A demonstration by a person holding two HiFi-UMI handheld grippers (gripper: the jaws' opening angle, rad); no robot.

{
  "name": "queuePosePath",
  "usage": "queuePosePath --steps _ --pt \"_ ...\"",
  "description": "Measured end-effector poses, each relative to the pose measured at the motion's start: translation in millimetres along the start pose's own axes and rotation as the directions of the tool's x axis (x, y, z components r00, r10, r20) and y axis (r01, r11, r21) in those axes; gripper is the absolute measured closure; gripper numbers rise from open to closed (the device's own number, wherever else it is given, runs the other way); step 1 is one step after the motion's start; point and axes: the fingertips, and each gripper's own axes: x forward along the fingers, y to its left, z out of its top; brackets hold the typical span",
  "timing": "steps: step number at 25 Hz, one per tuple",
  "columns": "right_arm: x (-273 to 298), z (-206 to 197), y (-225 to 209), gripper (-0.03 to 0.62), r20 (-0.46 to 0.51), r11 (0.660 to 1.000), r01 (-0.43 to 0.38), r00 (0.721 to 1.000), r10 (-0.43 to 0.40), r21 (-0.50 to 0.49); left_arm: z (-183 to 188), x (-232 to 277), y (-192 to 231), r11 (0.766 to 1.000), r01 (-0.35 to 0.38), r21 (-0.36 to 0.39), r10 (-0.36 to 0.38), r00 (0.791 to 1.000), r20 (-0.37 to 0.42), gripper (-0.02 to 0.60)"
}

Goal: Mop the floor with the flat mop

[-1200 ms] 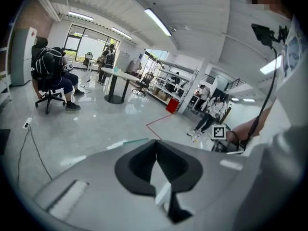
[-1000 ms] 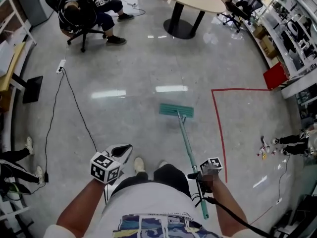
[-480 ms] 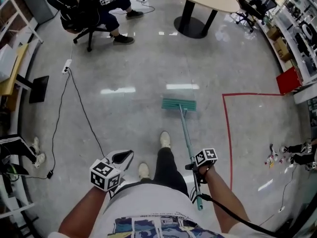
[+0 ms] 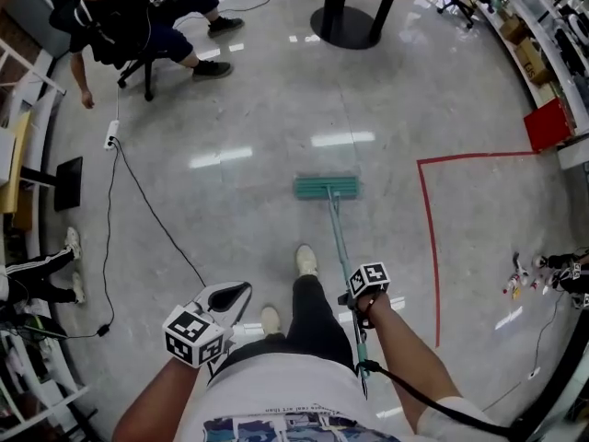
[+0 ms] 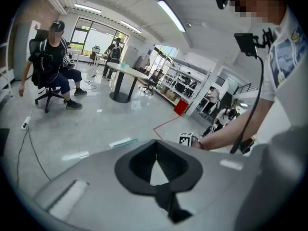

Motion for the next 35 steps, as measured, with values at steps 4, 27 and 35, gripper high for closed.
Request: queuePosePath --steps 4,27,35 --pt "2.1 12.0 -9.1 0.484 -0.023 1.0 0.005 1.0 -0.004 0.01 16.1 11.4 1.4 1.0 -0.001 -0.002 0.001 1.0 -0.014 0.577" --pt "-13.5 96.1 -17.6 0.505 -0.036 0.999 0.049 0.998 -0.048 0.021 43.6 43.1 8.0 0.998 -0.028 -0.053 0.026 0.999 -0.035 0.577" --pt "-26.6 158.2 -15.5 0.503 -0.034 0.999 0.053 0.998 -0.054 -0.008 68.1 57.6 13.4 0.995 -0.057 -0.082 0.057 0.998 0.003 0.577"
